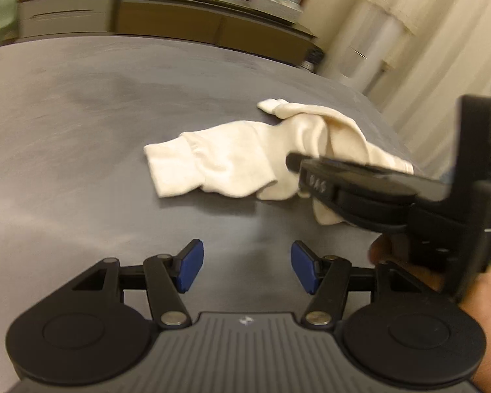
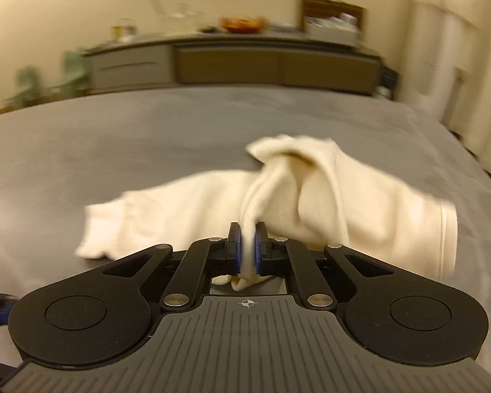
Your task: Fold clothes
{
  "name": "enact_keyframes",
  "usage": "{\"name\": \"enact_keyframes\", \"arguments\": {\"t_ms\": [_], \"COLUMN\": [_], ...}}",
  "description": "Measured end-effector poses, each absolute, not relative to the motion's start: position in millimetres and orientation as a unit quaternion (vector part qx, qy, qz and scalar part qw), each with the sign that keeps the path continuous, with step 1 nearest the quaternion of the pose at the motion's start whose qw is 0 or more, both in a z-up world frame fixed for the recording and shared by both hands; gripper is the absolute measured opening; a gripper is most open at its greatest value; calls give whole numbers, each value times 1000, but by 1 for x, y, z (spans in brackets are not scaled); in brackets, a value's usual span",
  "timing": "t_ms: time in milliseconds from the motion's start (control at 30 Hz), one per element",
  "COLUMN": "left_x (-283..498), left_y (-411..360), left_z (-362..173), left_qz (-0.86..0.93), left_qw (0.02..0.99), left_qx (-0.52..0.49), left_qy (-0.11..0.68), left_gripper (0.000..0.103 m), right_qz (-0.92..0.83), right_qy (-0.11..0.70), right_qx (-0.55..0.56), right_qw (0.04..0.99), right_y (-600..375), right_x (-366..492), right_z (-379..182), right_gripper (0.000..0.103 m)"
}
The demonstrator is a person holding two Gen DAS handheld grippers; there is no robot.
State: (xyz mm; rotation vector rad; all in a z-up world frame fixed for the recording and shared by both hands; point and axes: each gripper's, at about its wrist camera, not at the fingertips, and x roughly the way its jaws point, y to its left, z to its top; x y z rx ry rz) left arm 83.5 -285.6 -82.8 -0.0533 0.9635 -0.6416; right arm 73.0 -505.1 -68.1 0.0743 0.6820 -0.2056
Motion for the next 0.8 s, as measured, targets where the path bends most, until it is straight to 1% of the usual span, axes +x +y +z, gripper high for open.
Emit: {"name": "enact_keyframes", "arguments": {"t_ms": [200, 233, 267, 300, 333, 367, 467, 567, 700, 733, 767, 800], "left_x": [84, 84, 83, 80, 78, 75, 70, 69, 68, 68, 69, 69], "left_y": [-190, -181, -175, -170, -168, -166, -164, -159, -147, -145, -143, -140], "left_z": [-89, -89, -88, -86, -84, -82, -78, -78, -78, -78, -78, -78], "left_qz": [-227, -220, -218, -220, -221, -223, -227, -227, -226, -225, -224, -222], "left_qw": [856, 857, 858, 860, 863, 866, 869, 869, 868, 868, 868, 868], "left_qx": [-56, -52, -49, -42, -33, -25, -20, -31, -40, -42, -43, -46], "left_qy": [461, 463, 462, 458, 453, 447, 440, 439, 440, 440, 440, 441], "left_gripper": [60, 60, 60, 60, 60, 61, 61, 61, 61, 61, 61, 61], "right_qz": [68, 64, 60, 55, 41, 28, 0, -10, -16, -17, -19, -19], "right_qy": [279, 278, 278, 279, 288, 296, 304, 306, 324, 329, 333, 338], "right_qx": [15, 4, -7, -17, -27, -34, 4, 37, 48, 51, 54, 56], "right_qw": [958, 958, 959, 959, 956, 954, 953, 951, 945, 943, 941, 939], "right_y": [-404, -393, -382, -372, -371, -371, -389, -401, -404, -404, -405, -405], "right_x": [69, 62, 56, 49, 41, 33, 9, 4, 32, 39, 46, 53], "right_z": [-36, -36, -35, -35, -35, -35, -33, -39, -54, -58, -61, -65], "right_gripper": [9, 28, 63, 75, 81, 78, 78, 78, 78, 76, 54, 30]}}
